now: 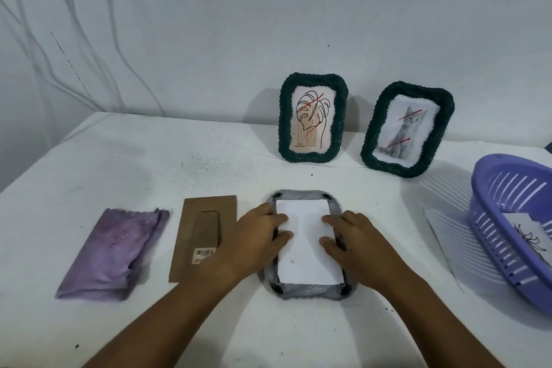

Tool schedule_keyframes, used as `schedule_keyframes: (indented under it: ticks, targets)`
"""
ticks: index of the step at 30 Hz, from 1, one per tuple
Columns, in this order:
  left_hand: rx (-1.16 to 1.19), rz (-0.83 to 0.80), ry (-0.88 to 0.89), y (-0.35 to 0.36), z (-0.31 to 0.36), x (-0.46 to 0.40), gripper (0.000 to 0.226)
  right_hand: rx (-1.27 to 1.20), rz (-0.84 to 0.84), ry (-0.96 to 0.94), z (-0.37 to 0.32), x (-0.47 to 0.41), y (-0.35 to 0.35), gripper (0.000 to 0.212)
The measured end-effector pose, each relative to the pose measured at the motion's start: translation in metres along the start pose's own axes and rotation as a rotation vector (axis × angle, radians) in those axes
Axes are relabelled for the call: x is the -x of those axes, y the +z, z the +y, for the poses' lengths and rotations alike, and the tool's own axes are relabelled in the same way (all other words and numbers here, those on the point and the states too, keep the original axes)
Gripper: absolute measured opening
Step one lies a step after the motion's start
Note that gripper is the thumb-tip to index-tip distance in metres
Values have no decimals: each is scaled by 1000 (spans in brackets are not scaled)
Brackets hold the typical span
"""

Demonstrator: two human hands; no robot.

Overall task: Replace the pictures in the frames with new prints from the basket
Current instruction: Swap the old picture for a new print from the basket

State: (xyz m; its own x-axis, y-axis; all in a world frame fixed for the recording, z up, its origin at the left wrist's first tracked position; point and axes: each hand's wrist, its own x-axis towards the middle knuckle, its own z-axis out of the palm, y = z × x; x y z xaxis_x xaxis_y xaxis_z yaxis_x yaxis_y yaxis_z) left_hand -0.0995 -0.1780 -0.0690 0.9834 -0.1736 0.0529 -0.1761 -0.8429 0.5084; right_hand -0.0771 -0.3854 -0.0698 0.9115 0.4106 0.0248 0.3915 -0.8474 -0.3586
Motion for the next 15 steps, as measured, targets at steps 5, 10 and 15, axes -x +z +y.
schedule_keyframes:
  ticks: [5, 10, 15]
  targets:
    - [-3, 8, 12, 1, -2, -1, 34, -4, -1, -8, 1, -1, 0, 47]
    - [-3, 23, 0, 3, -3, -2, 34, -5, -5, -7, 1, -3, 0, 47]
    - [1, 43, -4, 6, -5, -1, 32, -8, -2, -14, 2, -2, 1, 47]
